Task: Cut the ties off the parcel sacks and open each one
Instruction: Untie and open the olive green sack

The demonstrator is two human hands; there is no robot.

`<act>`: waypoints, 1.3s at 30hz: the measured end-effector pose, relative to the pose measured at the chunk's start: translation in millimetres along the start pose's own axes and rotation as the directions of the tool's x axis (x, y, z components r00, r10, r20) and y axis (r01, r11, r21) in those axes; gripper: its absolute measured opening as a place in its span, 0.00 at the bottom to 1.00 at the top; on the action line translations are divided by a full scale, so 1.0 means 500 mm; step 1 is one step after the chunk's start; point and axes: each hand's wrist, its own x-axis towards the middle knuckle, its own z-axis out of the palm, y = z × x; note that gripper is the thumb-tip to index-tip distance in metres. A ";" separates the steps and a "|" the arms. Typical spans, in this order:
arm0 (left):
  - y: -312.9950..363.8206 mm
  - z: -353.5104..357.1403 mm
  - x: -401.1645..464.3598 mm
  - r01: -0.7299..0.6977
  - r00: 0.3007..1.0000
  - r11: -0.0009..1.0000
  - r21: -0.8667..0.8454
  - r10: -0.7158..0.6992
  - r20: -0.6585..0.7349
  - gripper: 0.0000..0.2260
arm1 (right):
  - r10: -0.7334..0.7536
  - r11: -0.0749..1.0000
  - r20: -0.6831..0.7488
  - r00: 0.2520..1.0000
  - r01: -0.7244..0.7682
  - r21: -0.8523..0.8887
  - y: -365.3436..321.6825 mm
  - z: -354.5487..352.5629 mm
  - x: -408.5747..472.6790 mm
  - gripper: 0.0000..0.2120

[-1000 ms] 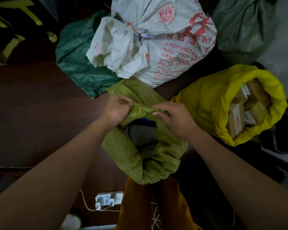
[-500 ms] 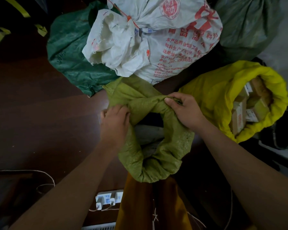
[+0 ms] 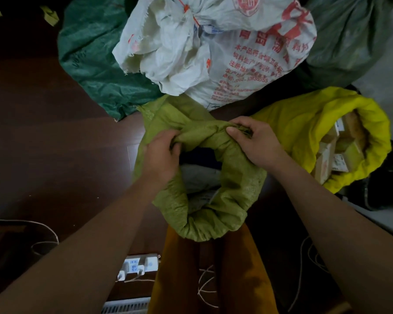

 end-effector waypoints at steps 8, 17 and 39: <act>-0.005 -0.037 0.026 0.210 0.977 0.927 -0.311 -0.189 0.097 0.05 | -0.455 0.552 0.367 0.811 0.580 -0.599 -0.041 0.075 0.035 0.37; -0.009 -0.033 0.034 0.472 0.870 0.748 -0.467 -0.480 0.110 0.07 | -0.455 0.674 0.522 0.721 0.662 -0.328 -0.050 0.091 0.057 0.23; -0.007 -0.016 -0.080 0.465 0.833 0.852 -0.240 -0.513 -0.208 0.18 | -0.392 0.902 0.144 0.908 0.411 -0.133 -0.030 0.064 0.040 0.10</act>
